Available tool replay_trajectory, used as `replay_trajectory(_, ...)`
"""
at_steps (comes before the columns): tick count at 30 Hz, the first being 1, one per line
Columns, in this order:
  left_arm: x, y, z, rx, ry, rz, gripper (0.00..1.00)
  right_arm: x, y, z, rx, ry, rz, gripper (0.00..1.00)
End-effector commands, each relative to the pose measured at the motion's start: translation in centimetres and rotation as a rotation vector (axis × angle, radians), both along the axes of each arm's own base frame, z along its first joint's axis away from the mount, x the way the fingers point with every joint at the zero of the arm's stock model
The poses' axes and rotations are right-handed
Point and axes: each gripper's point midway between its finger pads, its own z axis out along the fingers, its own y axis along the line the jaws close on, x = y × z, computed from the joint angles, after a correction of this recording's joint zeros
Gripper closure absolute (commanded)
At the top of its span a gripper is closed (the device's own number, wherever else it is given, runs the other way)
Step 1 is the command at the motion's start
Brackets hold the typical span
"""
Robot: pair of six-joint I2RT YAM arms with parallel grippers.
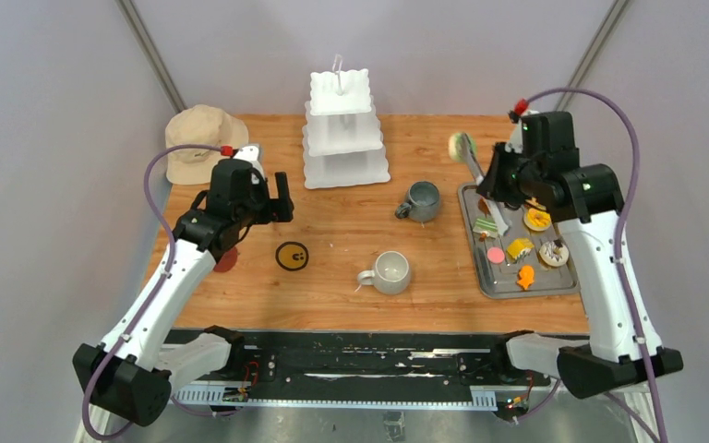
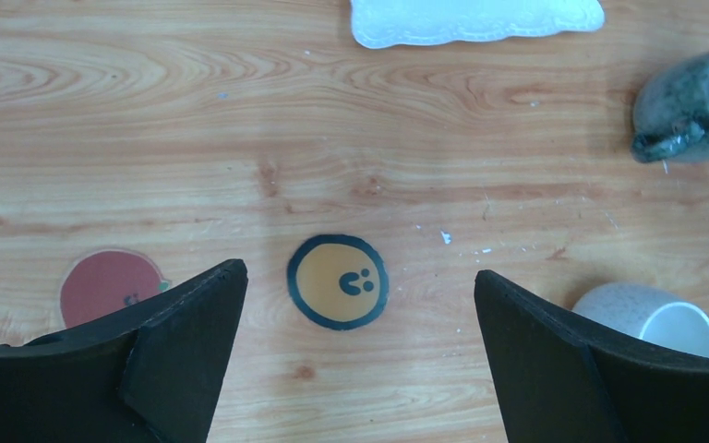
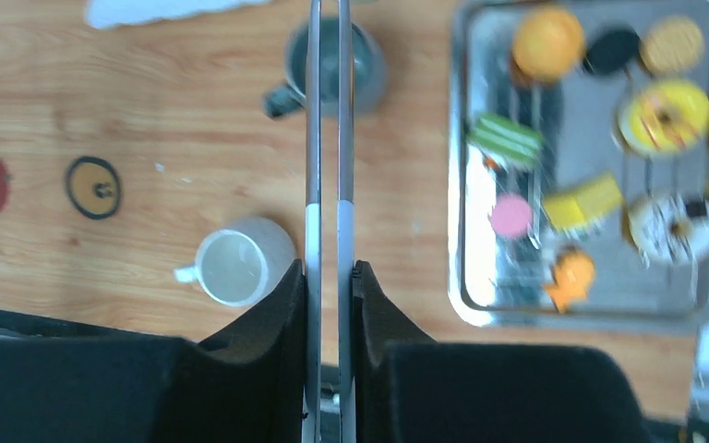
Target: Serve the afternoon tea
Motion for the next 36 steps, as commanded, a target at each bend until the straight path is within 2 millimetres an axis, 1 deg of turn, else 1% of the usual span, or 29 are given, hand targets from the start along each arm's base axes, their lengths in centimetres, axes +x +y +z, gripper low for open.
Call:
replay_trajectory(1, -0.2, 1.4, 0.9, -0.044, 0.001, 0.078, 0.02, 5.4, 5.1, 6.4, 0.043, -0.304, 0.134, 1.0)
replay_trajectory(4, -0.2, 1.1, 0.9, -0.068, 0.008, 0.069, 0.02, 7.4, 8.0, 8.0, 0.067, -0.373, 0.206, 1.0)
replay_trajectory(9, 0.4, -0.2, 1.7, -0.15, -0.004, 0.05, 0.02, 9.9, 12.0, 8.6, 0.053, -0.408, 0.302, 0.99)
replay_trajectory(10, 0.6, -0.4, 1.9, -0.172, -0.007, 0.05, 0.02, 10.6, 12.8, 8.5, 0.048, -0.413, 0.318, 1.0)
replay_trajectory(11, 1.0, -0.6, 2.2, -0.2, -0.012, 0.05, 0.02, 11.0, 13.4, 8.8, 0.047, -0.426, 0.33, 1.0)
replay_trajectory(14, 2.8, -1.4, 3.5, -0.317, -0.04, 0.041, 0.02, 12.2, 14.5, 9.0, 0.052, -0.44, 0.342, 1.0)
replay_trajectory(16, 4.8, -0.9, 3.8, -0.386, -0.047, 0.085, 0.0, 12.9, 14.8, 9.2, 0.055, -0.448, 0.338, 0.99)
replay_trajectory(18, 6.9, -0.4, 3.4, -0.476, -0.044, 0.134, 0.05, 13.3, 15.0, 9.4, 0.055, -0.458, 0.336, 0.99)
replay_trajectory(19, 8.3, -0.5, 3.6, -0.538, -0.066, 0.136, 0.07, 13.5, 15.0, 9.6, 0.057, -0.464, 0.333, 0.99)
replay_trajectory(22, 11.2, -1.5, 2.5, -0.673, -0.055, 0.121, 0.13, 13.7, 14.9, 10.2, 0.055, -0.483, 0.321, 0.99)
replay_trajectory(25, 13.6, -3.2, 1.2, -0.79, -0.022, 0.08, 0.15, 13.9, 14.5, 10.5, 0.037, -0.497, 0.309, 1.0)
replay_trajectory(29, 16.2, -4.4, -0.3, -0.952, -0.003, 0.077, 0.25, 14.0, 14.0, 10.7, 0.013, -0.507, 0.294, 1.0)
replay_trajectory(34, 18.3, -5.2, -2.6, -1.018, 0.034, 0.076, 0.29, 13.9, 13.3, 10.4, -0.011, -0.507, 0.279, 0.99)
replay_trajectory(36, 18.9, -5.6, -2.9, -1.048, 0.037, 0.059, 0.31, 14.0, 13.3, 10.3, -0.015, -0.504, 0.277, 0.99)
